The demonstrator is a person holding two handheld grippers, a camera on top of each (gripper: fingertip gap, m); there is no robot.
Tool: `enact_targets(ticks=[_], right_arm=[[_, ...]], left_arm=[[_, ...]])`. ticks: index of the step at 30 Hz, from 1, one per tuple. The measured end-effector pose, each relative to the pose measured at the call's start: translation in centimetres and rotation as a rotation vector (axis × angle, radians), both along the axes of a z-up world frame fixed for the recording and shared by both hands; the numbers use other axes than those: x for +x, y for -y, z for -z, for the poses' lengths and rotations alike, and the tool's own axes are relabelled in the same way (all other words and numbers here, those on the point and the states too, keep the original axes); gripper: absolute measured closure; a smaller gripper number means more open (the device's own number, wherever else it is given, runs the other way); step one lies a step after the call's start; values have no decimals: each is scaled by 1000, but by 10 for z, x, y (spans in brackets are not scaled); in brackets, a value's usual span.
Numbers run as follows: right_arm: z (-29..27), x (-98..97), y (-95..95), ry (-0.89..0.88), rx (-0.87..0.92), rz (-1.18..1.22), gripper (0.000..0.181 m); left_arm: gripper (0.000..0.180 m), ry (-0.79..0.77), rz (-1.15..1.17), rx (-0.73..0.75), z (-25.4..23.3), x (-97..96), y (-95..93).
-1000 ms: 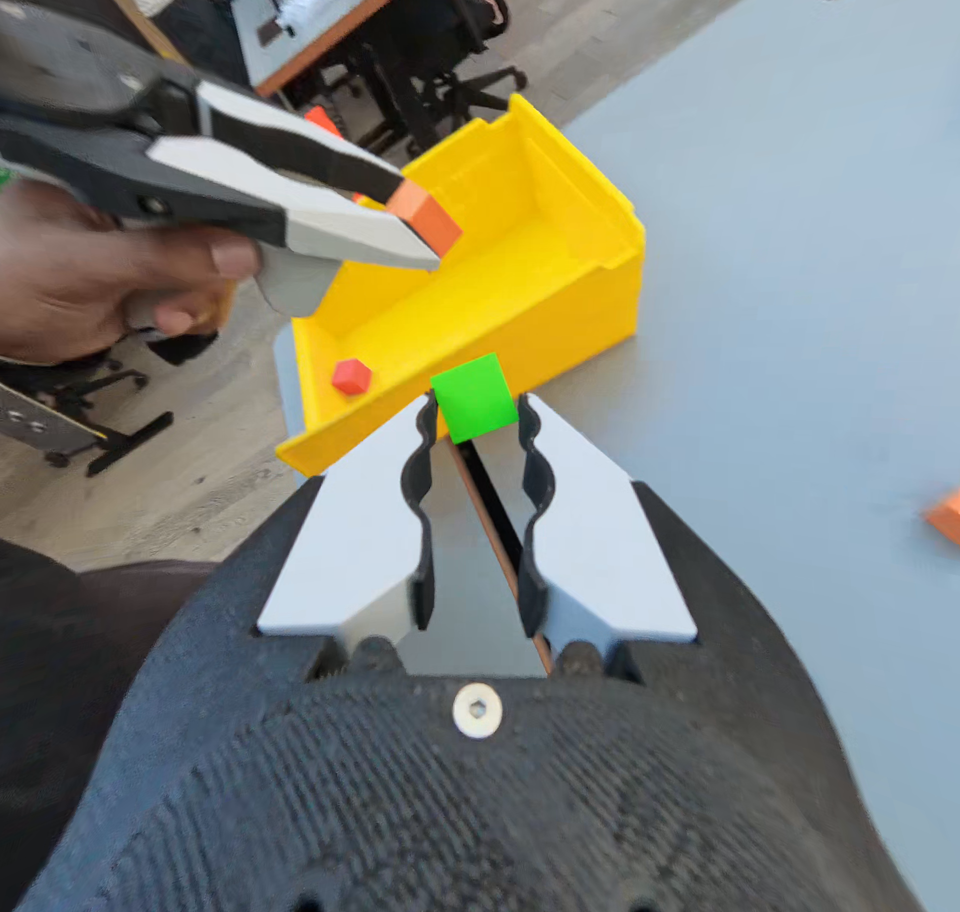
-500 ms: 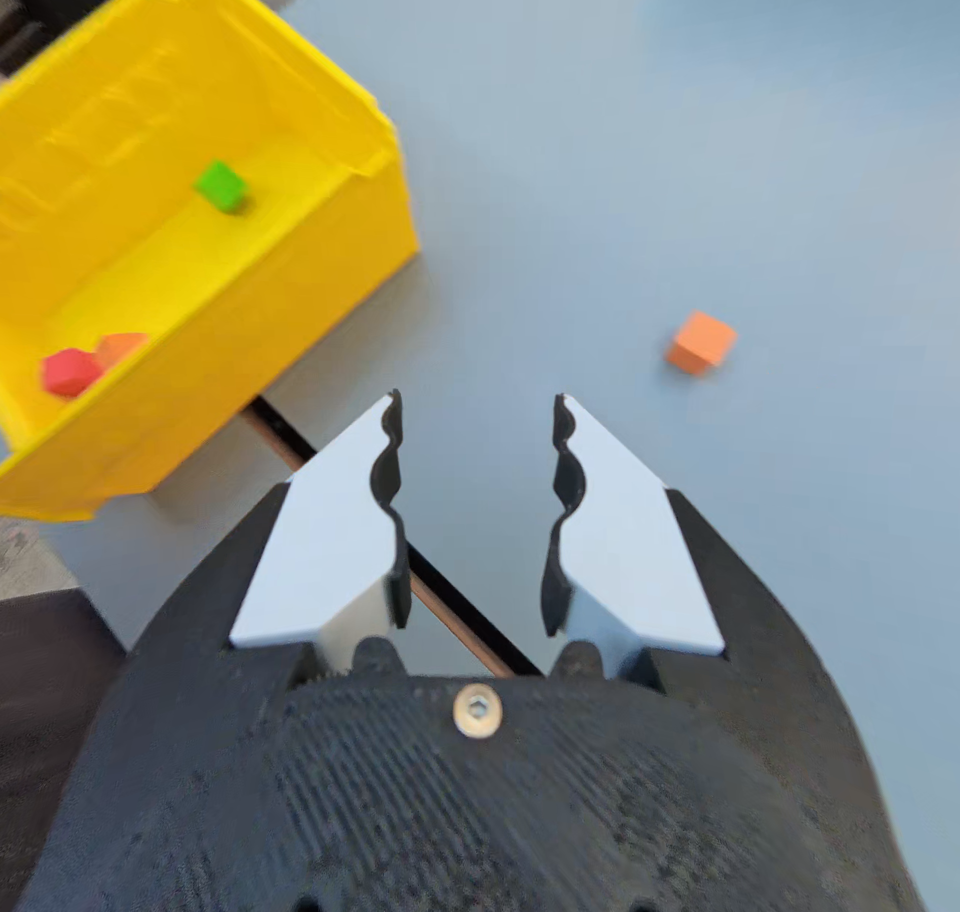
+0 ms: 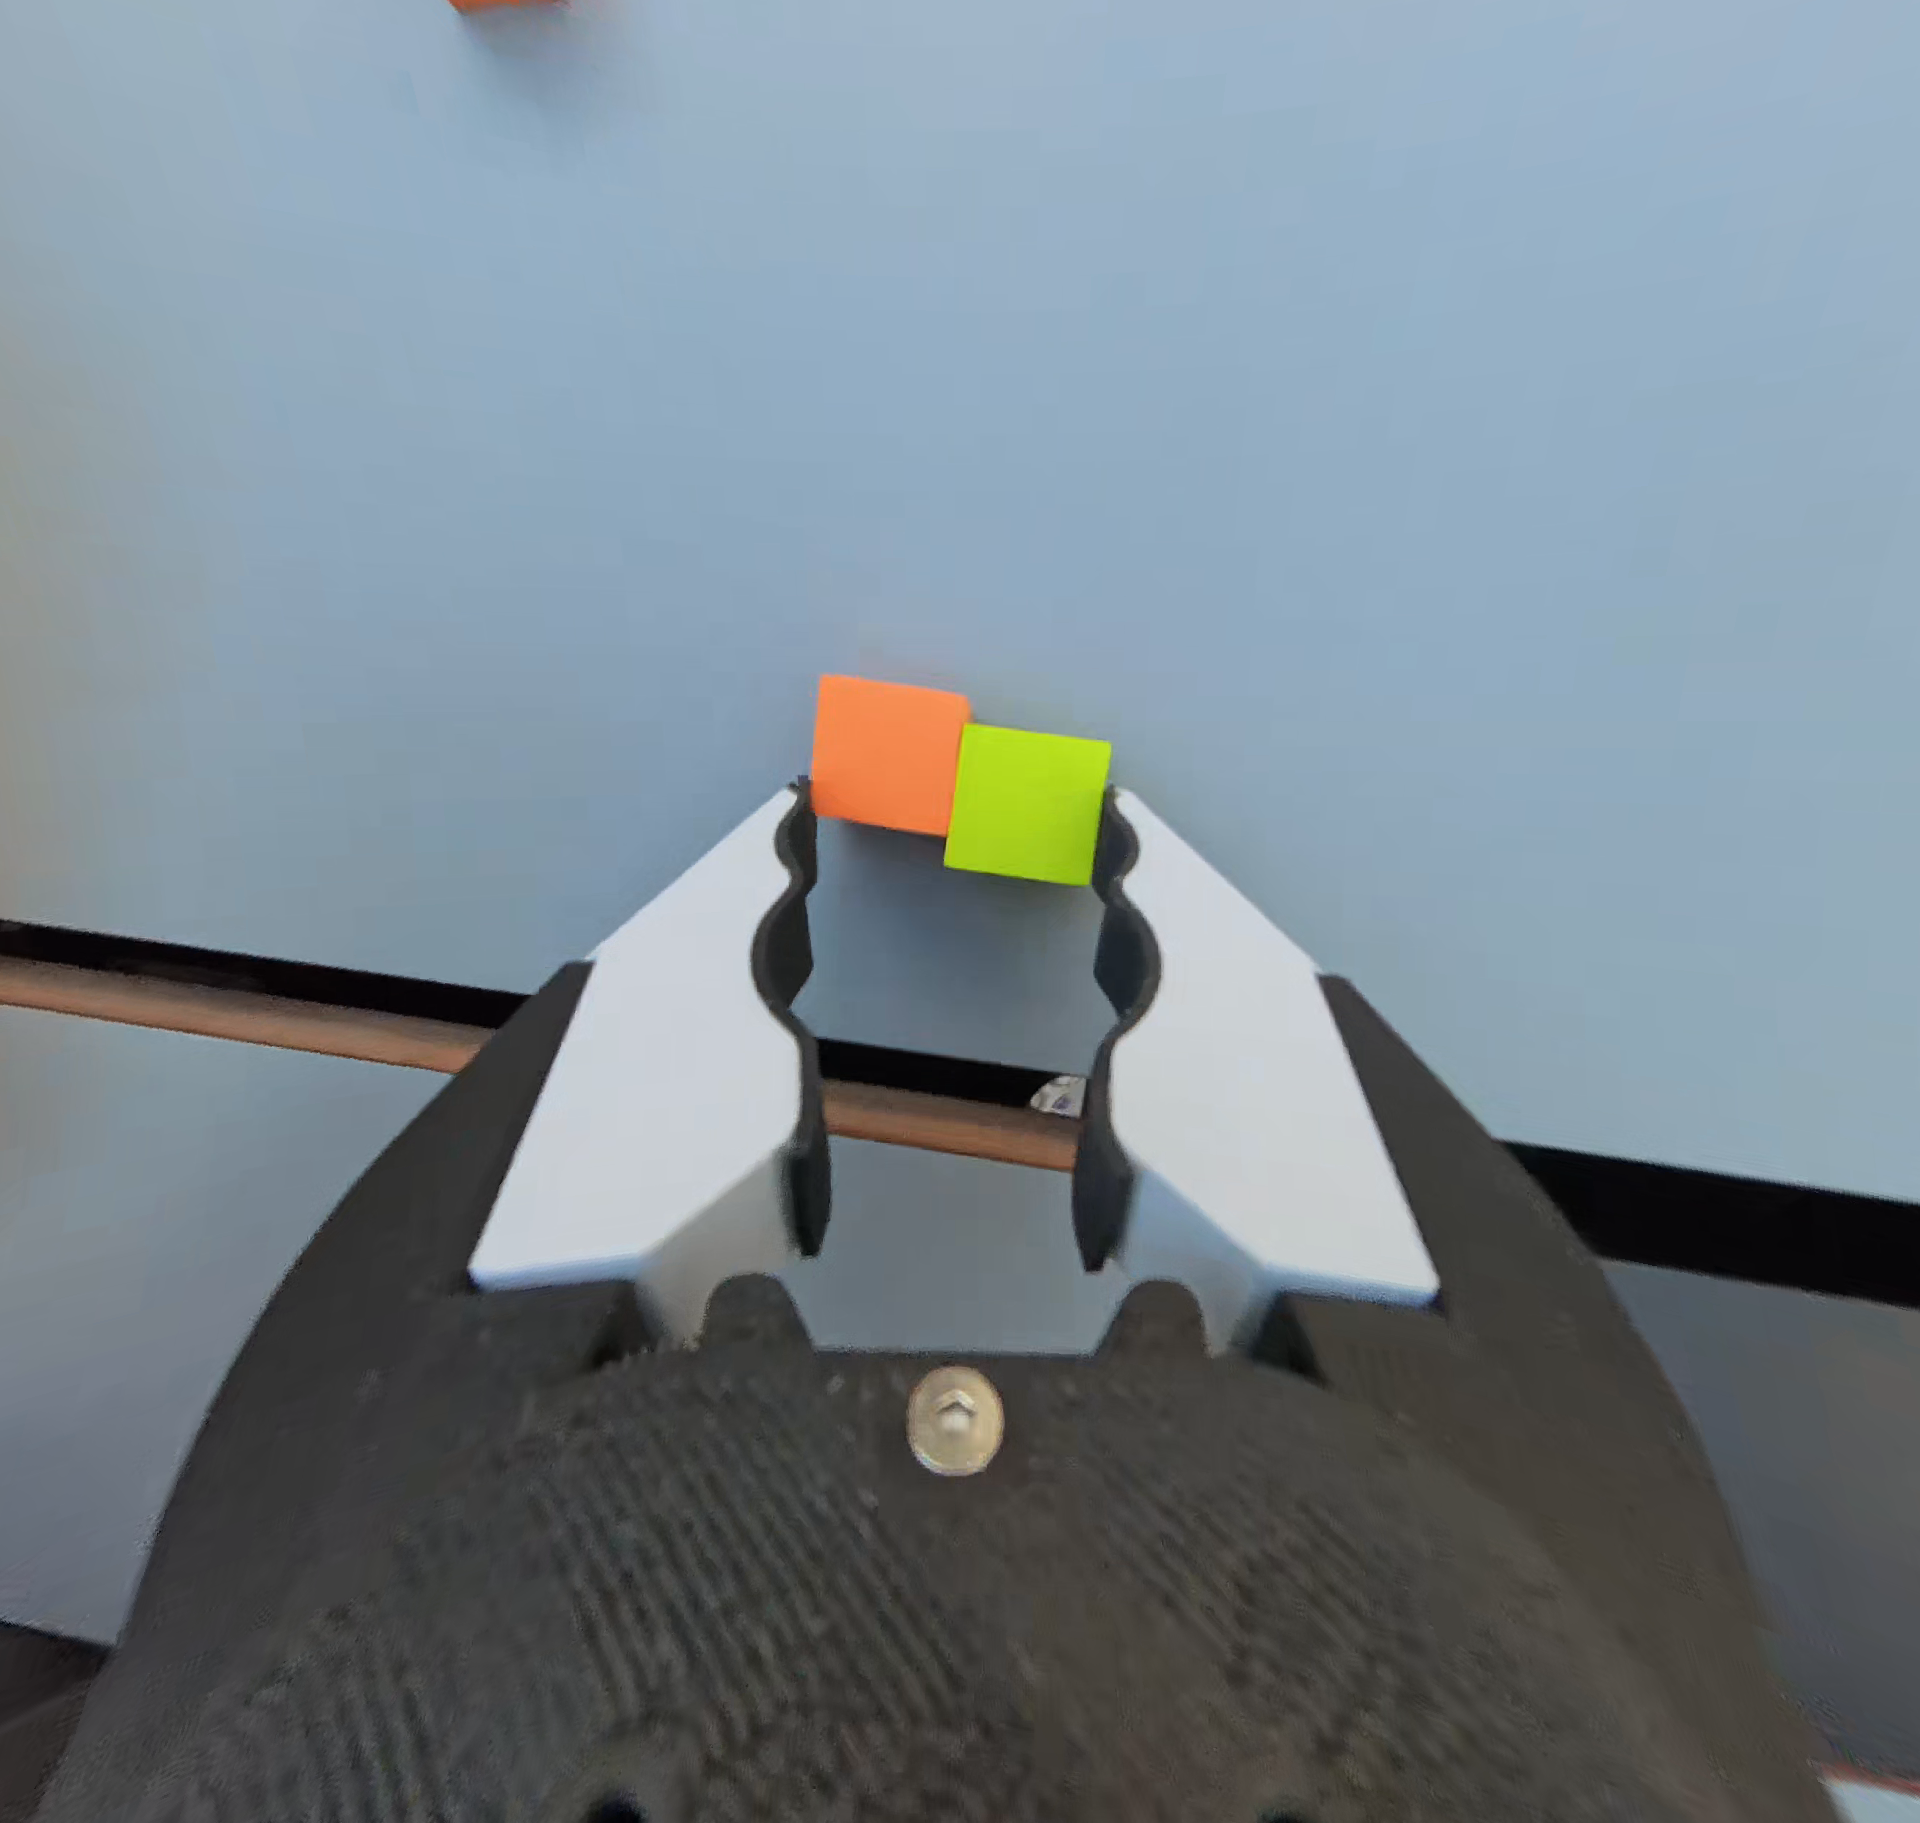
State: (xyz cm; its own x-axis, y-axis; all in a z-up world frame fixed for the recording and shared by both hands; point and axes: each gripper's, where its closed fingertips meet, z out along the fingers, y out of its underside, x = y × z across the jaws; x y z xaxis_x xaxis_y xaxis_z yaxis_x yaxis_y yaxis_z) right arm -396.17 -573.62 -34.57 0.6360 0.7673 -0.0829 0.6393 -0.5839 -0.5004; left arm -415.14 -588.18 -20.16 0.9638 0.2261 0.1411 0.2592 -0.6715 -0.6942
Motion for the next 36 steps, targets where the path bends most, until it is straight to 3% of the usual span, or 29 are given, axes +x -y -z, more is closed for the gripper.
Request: enact_targets(ticks=[4, 12, 13, 14, 16, 21, 26, 30, 36], right_arm=[[-16, -5, -4, -106, -53, -87, 129], [-69, 23, -30, -256, 8, -233, 128], [-74, 28, -33, -268, 12, -246, 128], [-78, 35, -36, -281, 17, -252, 128], [-85, 46, -41, -306, 18, -258, 128], [-102, 34, -29, -406, -37, -382, 128], [-125, -49, 55, -543, -165, -706, 128], [-165, -127, 146, -638, -231, -973, 128], [-169, -212, 241, -471, -169, -1084, 128]], left_arm=[[120, -90, 108, -99, 30, 14, -56], [115, -166, 148, -339, 130, -6, -163], [119, -166, 145, -393, 144, -10, -165], [146, -148, 158, -434, 154, -9, -165], [148, -114, 169, -373, 143, -2, -172], [148, -58, -4, -131, 43, 4, -137], [148, -116, -339, -118, -27, -32, 1], [148, -60, -615, -187, -26, -51, 120], [148, -3, -715, -173, 4, -59, 178]])
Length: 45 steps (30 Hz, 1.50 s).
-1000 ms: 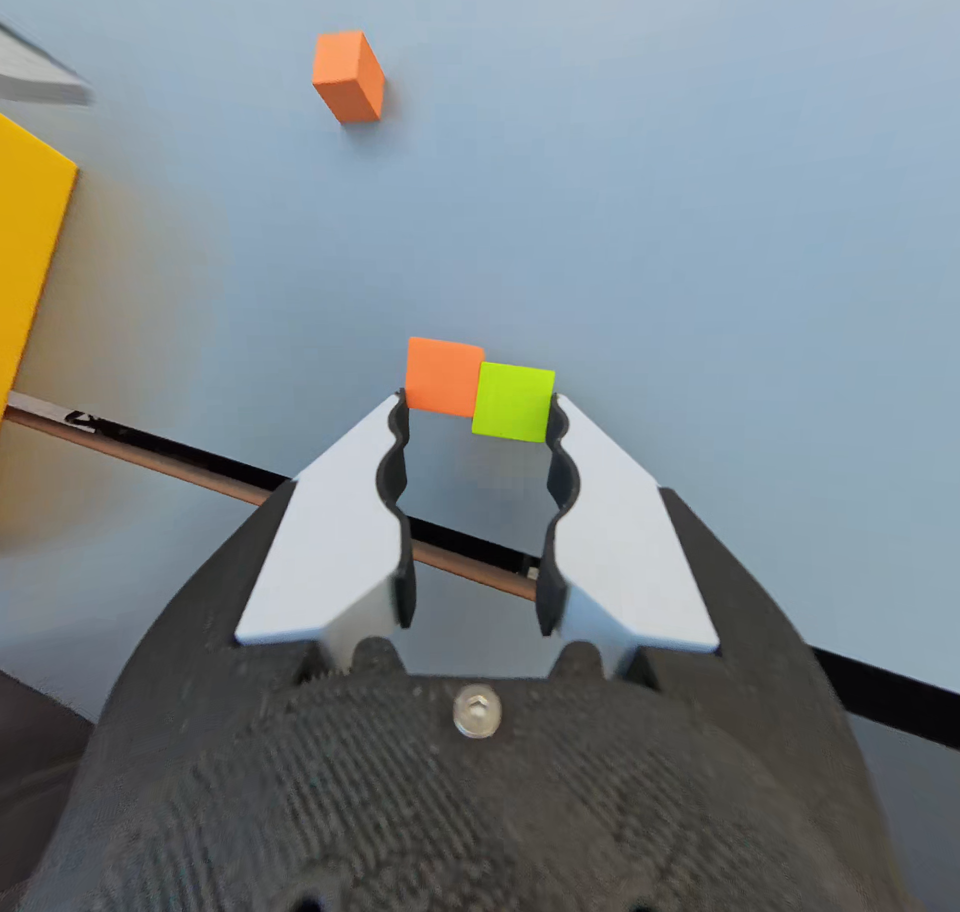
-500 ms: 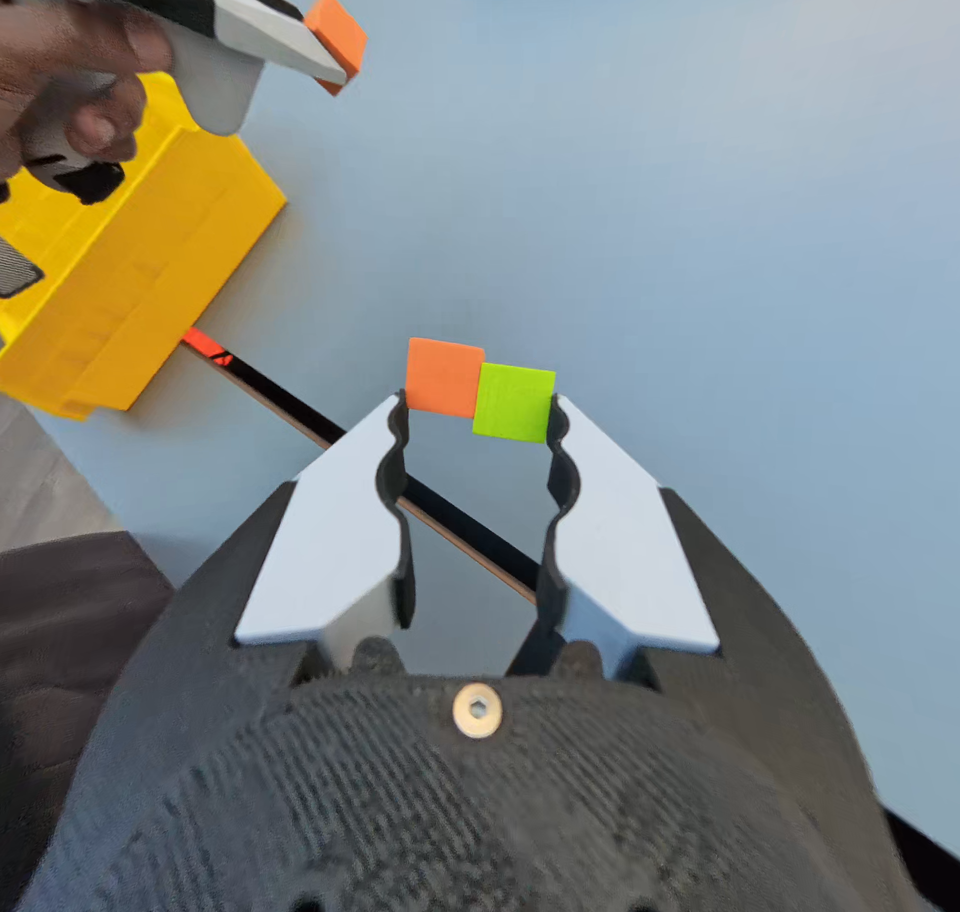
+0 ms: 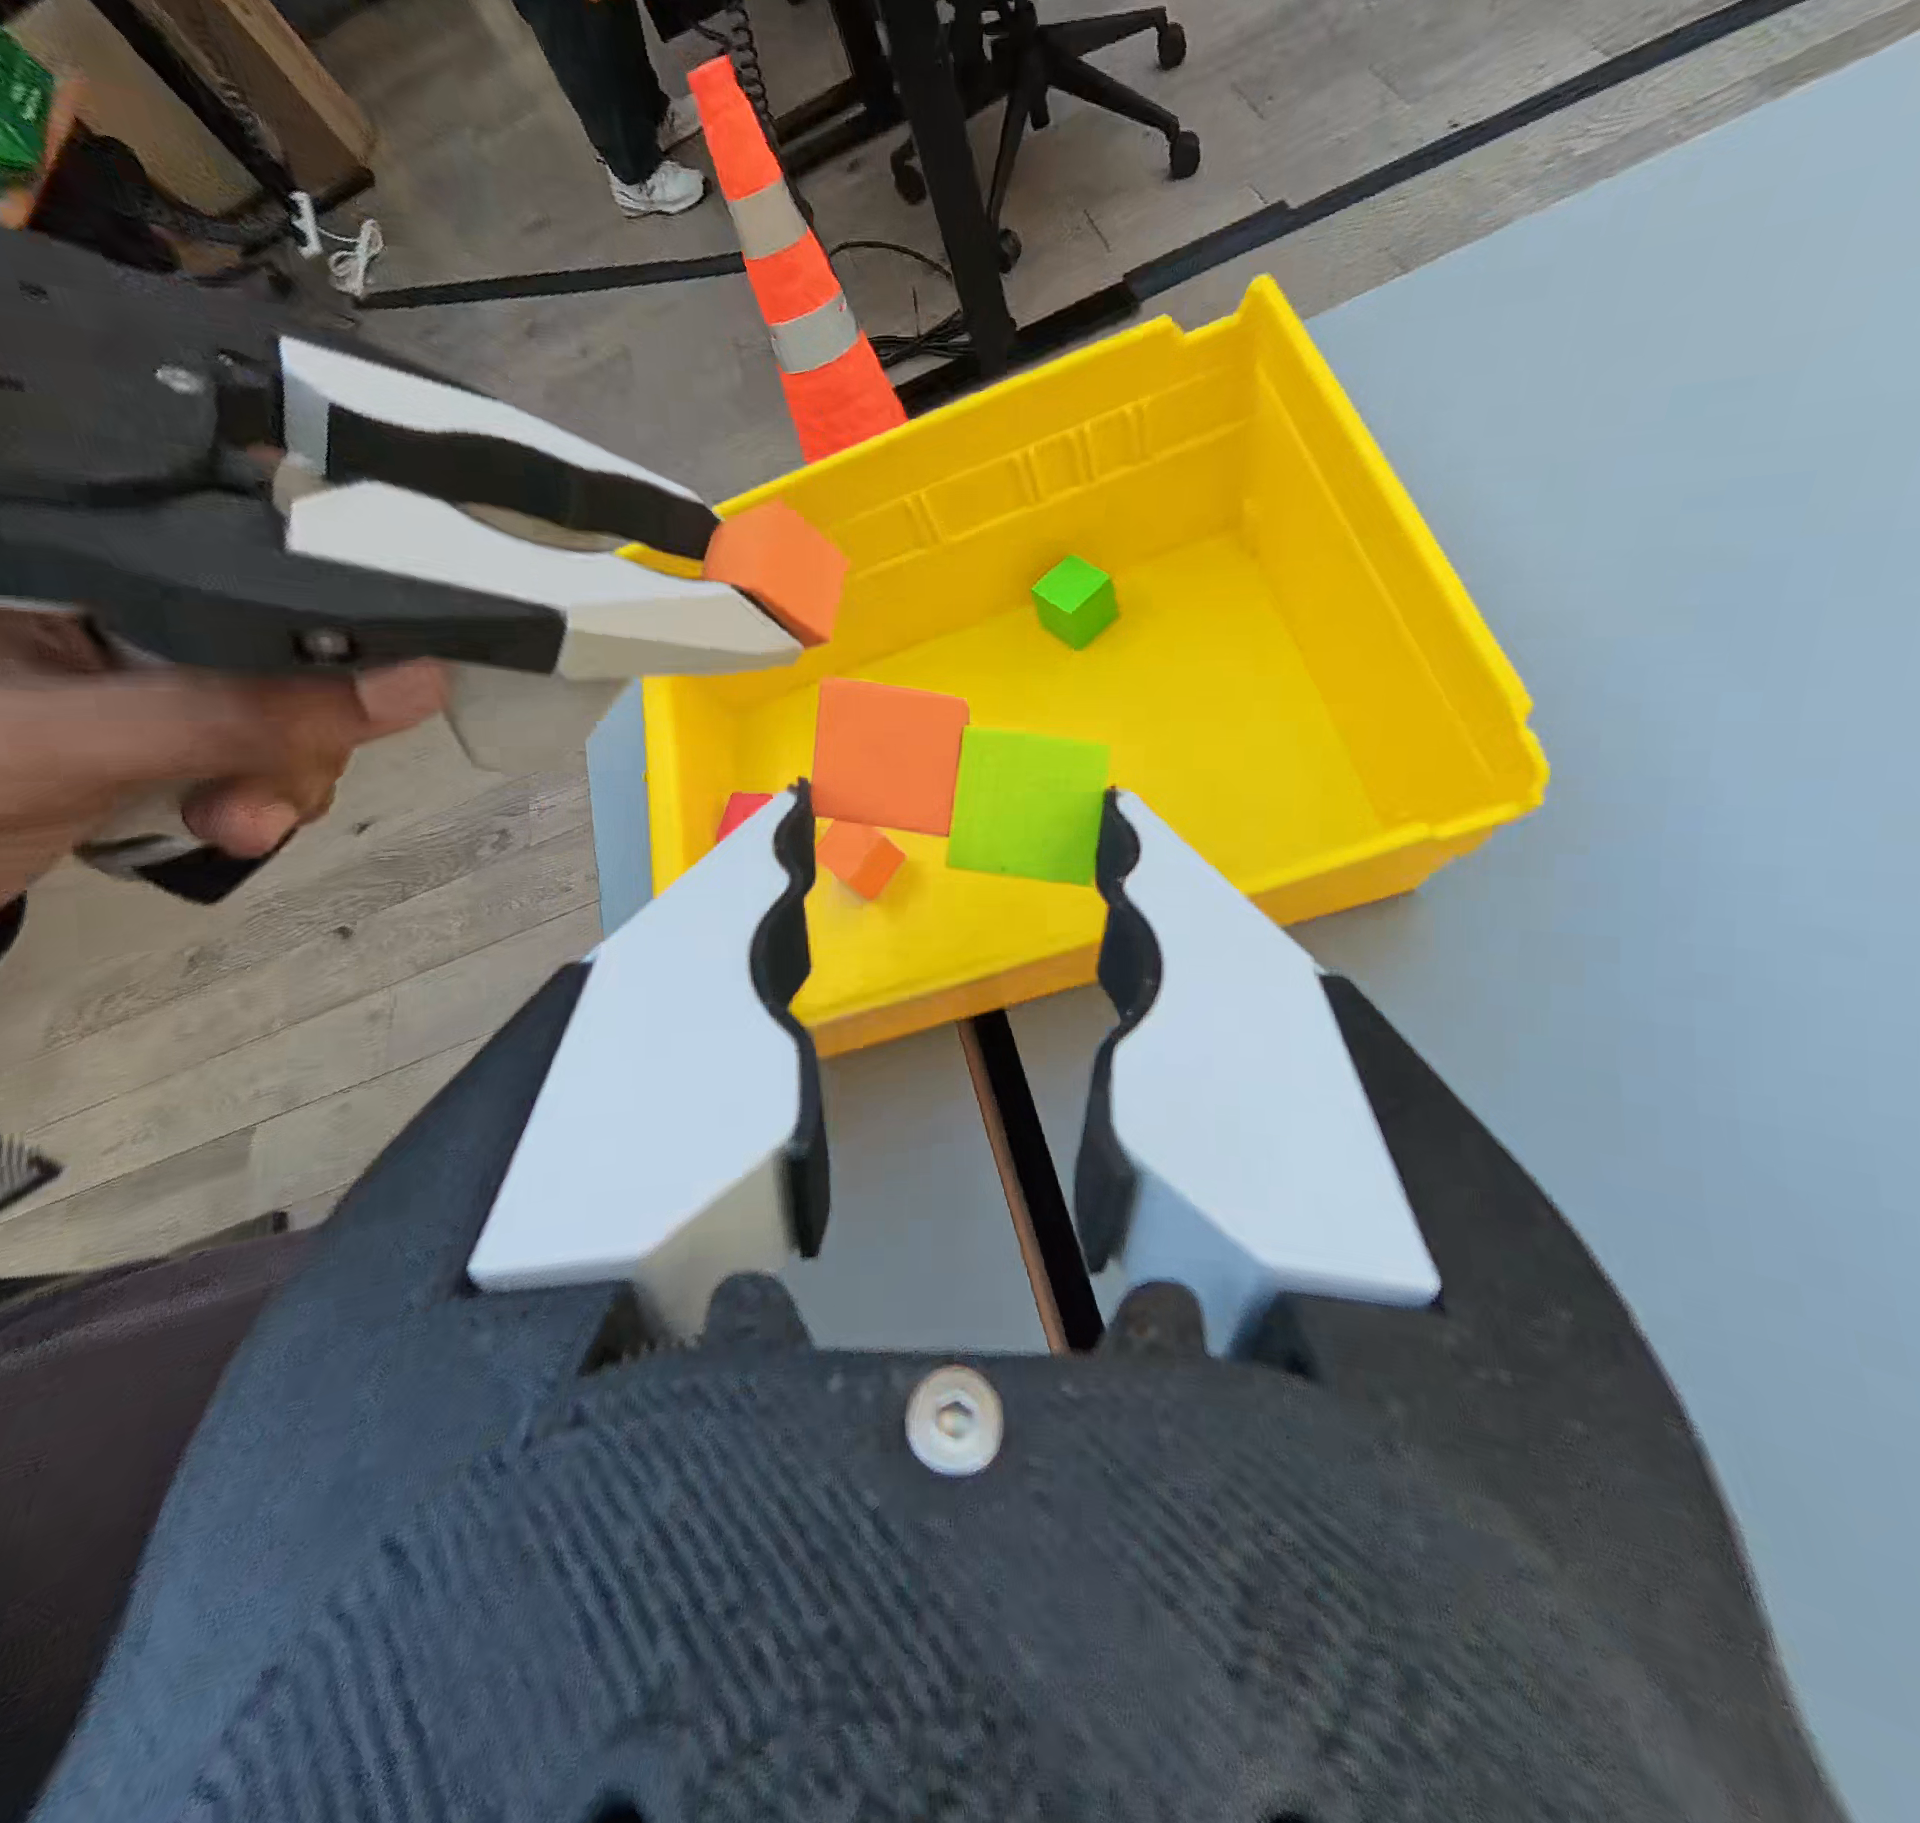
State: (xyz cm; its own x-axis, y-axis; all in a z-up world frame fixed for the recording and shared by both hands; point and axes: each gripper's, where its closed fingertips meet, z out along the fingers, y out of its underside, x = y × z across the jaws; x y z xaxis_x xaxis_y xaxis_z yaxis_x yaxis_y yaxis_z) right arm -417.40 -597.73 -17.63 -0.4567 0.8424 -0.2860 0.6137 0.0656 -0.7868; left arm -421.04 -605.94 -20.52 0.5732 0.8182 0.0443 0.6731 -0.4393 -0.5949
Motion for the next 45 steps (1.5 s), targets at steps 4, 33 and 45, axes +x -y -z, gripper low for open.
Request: enact_targets(ticks=[4, 33, 45], right_arm=[[16, -27, 16, 17, 70, 123, 99], [56, -82, 123, 348, -251, 362, 169], [47, -239, 351, 287, 132, 25, 160]], left_arm=[[125, 2, 49, -14, 23, -20, 16], [123, 382, 100, 147, 67, -45, 223], [165, 368, -43, 4, 101, -216, 446]])
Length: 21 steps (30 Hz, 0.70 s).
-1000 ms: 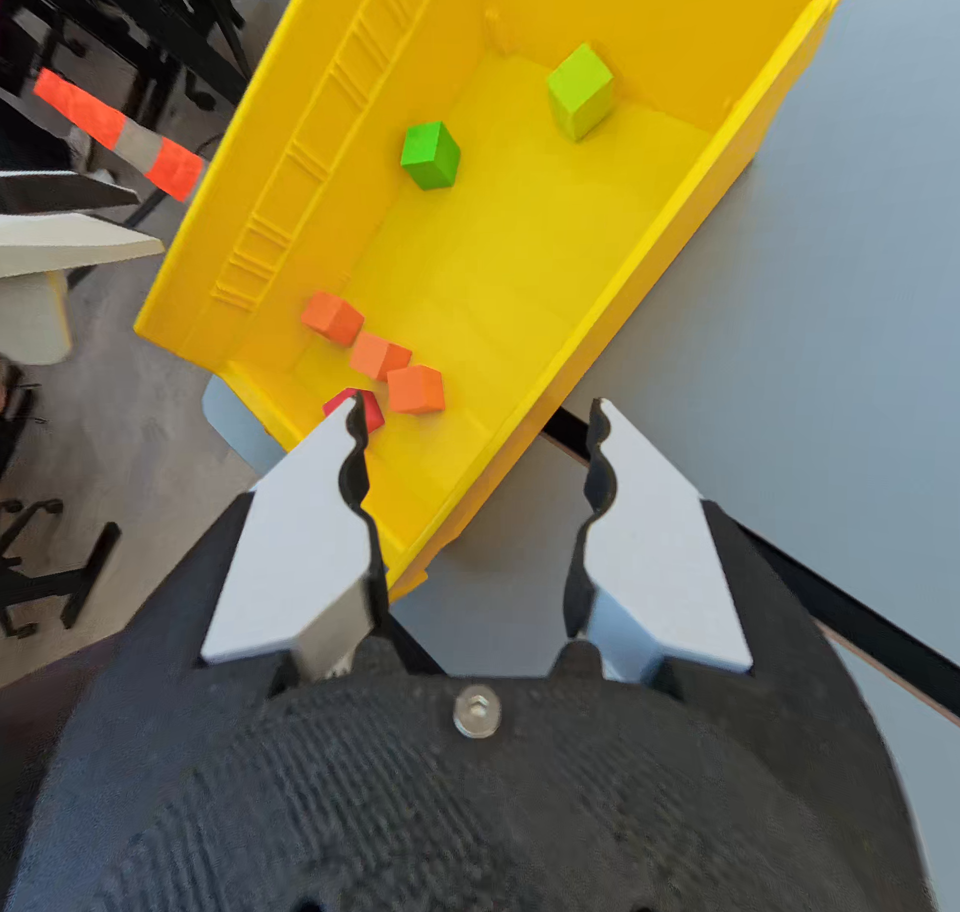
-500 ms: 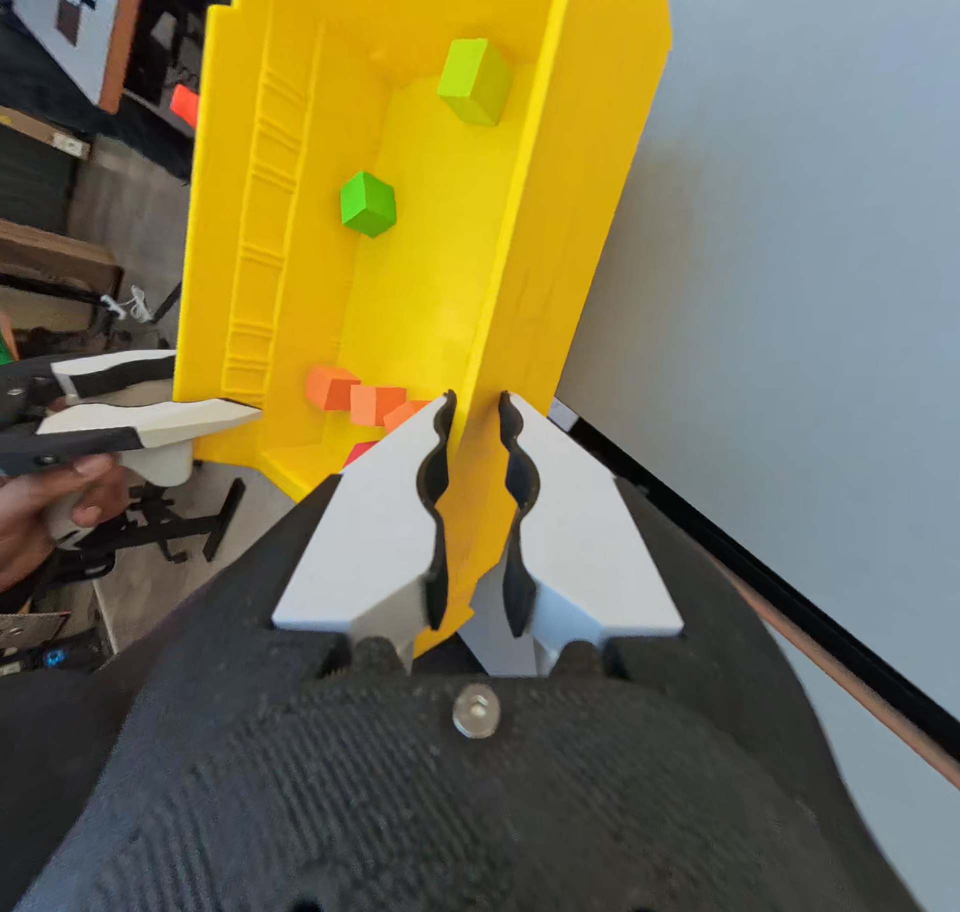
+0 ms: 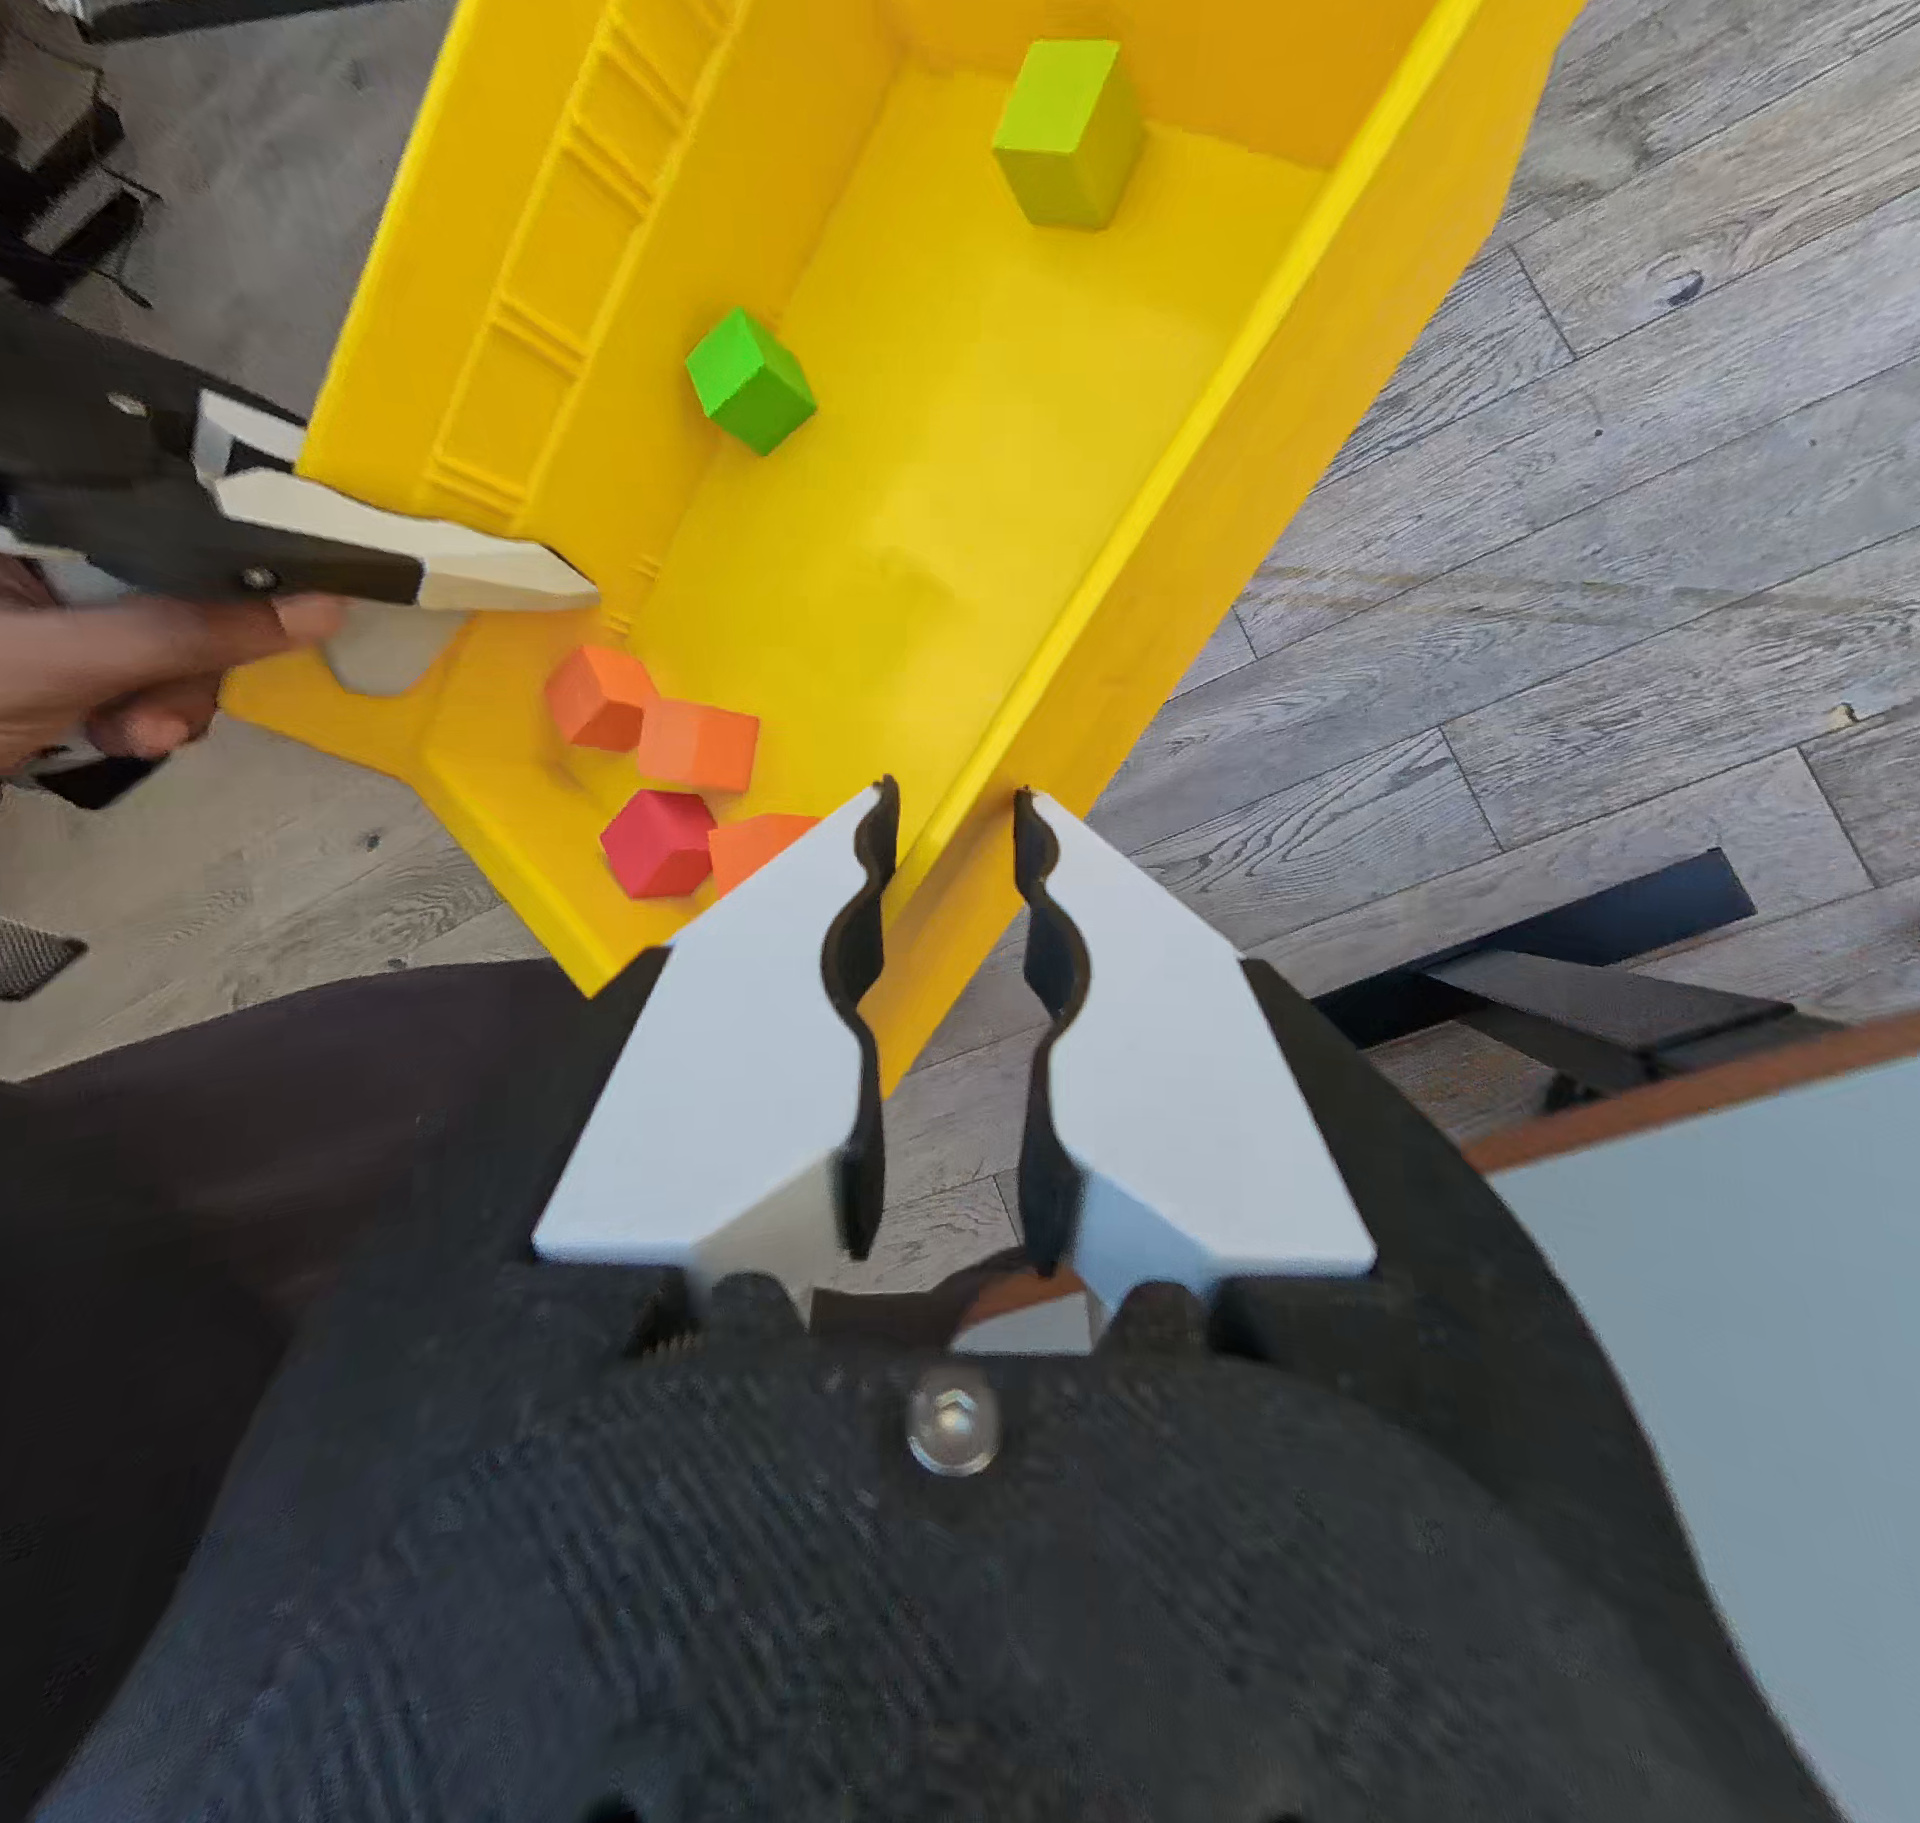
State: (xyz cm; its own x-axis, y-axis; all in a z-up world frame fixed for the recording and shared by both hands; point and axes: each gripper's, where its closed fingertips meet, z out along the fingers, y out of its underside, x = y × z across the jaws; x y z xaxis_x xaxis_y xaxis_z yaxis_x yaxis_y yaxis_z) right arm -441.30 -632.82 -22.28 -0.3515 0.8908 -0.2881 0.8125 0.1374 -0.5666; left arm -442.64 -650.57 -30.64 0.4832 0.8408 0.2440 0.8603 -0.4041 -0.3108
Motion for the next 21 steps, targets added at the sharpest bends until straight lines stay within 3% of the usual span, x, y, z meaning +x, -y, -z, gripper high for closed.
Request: enact_targets(ticks=[7, 13, 21], right_arm=[[2, -72, 125, 35, 56, -143, 155], [15, -116, 139, 63, 44, -136, 152], [25, -225, 105, 121, -324, -4, 146]], left_arm=[[165, 104, 125, -95, -15, -91, 129], [165, 96, 199, -133, -9, -151, 139], [166, 165, 114, -94, 11, -238, 107]])
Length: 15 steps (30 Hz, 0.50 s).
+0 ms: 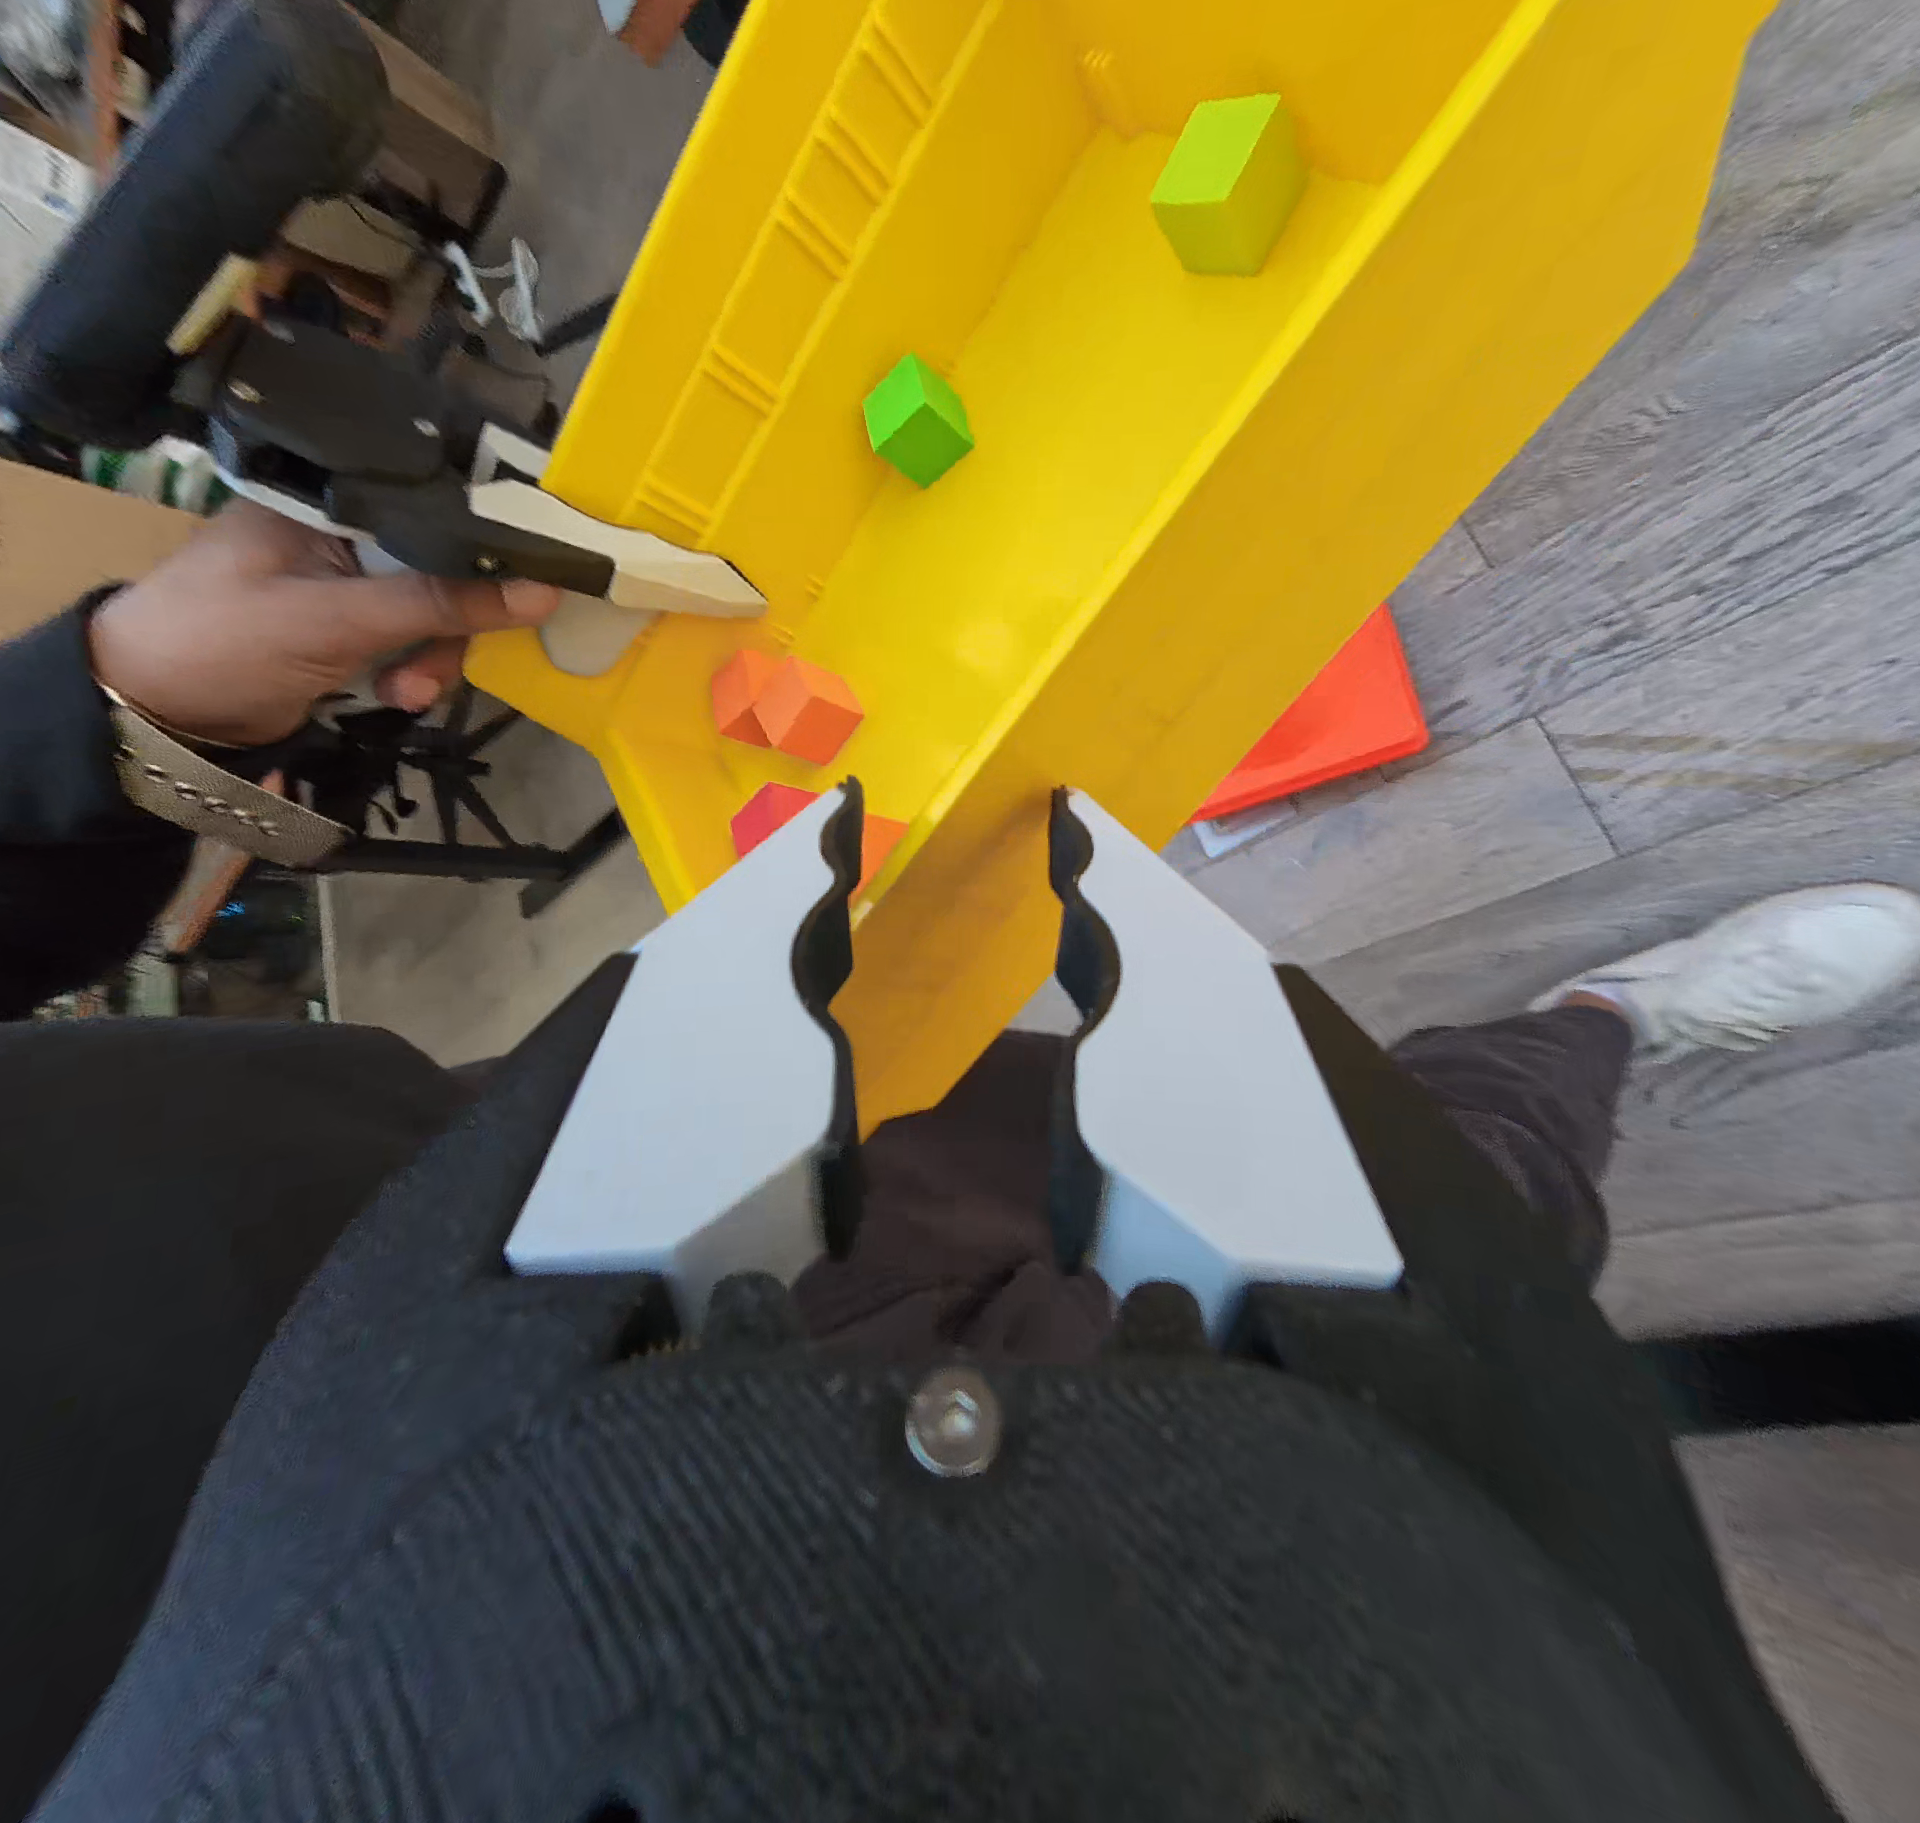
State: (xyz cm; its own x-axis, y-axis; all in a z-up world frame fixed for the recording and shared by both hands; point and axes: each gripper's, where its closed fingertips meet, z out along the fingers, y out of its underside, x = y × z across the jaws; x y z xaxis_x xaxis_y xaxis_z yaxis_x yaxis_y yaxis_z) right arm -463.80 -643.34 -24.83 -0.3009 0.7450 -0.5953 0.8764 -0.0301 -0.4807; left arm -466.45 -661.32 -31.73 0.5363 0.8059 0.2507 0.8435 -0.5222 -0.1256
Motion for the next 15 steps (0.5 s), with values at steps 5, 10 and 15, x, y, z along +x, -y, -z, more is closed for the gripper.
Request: enact_targets(ticks=[5, 10, 15], right_arm=[[-4, -105, -53, -14, -193, -1, 135], [-18, -224, -155, -32, -203, 24, 118], [-9, -324, -230, 78, -221, 44, 75]], left_arm=[[167, 51, -150, 39, 18, -77, -60], [168, 58, -246, 57, 8, -187, -154], [168, -63, -240, 94, -19, -317, -258]])
